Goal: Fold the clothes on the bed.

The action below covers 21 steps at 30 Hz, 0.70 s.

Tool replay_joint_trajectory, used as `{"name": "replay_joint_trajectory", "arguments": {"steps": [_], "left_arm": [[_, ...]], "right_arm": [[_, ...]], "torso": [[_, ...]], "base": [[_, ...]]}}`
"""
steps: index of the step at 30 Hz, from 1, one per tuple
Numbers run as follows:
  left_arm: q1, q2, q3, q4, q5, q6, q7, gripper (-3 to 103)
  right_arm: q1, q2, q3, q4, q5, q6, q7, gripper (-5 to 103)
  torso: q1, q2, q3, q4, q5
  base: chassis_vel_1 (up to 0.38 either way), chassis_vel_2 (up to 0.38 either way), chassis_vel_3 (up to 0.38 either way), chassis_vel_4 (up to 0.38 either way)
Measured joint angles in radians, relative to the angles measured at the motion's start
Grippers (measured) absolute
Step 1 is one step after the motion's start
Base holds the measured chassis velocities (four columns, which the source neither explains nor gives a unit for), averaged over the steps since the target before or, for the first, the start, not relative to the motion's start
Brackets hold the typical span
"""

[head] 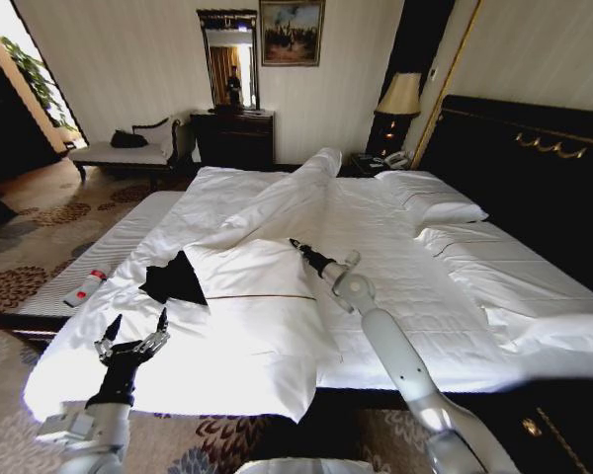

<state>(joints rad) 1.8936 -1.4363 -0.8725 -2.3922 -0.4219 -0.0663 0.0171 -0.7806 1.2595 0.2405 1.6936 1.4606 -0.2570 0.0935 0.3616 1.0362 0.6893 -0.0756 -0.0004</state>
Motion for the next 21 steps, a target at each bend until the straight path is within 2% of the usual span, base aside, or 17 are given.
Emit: {"name": "replay_joint_trajectory", "arguments": {"steps": [1,6,7,11,21], "left_arm": [[0.0,0.0,0.0,0.0,0.0,0.0,0.0,100],[-0.006,0.01,0.004,0.0,-0.012,0.0,0.0,100],[-0.006,0.01,0.004,0.0,-0.012,0.0,0.0,100],[-0.013,0.018,0.013,-0.003,-0.021,0.0,0.0,100],[-0.028,0.038,0.038,-0.002,-0.038,-0.007,-0.001,100]], "right_arm": [[0.0,0.0,0.0,0.0,0.0,0.0,0.0,1],[-0.198,0.006,0.17,0.184,-0.035,0.057,-0.009,1],[-0.198,0.006,0.17,0.184,-0.035,0.057,-0.009,1],[-0.334,0.026,0.293,0.308,-0.066,0.096,-0.007,1],[-0.621,0.057,0.505,0.53,-0.078,0.116,0.002,1]], "torso": [[0.0,0.0,0.0,0.0,0.0],[0.0,0.0,0.0,-0.0005,-0.0001],[0.0,0.0,0.0,-0.0005,-0.0001],[0.0,0.0,0.0,0.0002,0.0],[0.0,0.0,0.0,0.0,0.0]], "base": [[0.0,0.0,0.0,0.0],[0.0,0.0,0.0,0.0],[0.0,0.0,0.0,0.0],[0.0,0.0,0.0,0.0],[0.0,0.0,0.0,0.0]]}}
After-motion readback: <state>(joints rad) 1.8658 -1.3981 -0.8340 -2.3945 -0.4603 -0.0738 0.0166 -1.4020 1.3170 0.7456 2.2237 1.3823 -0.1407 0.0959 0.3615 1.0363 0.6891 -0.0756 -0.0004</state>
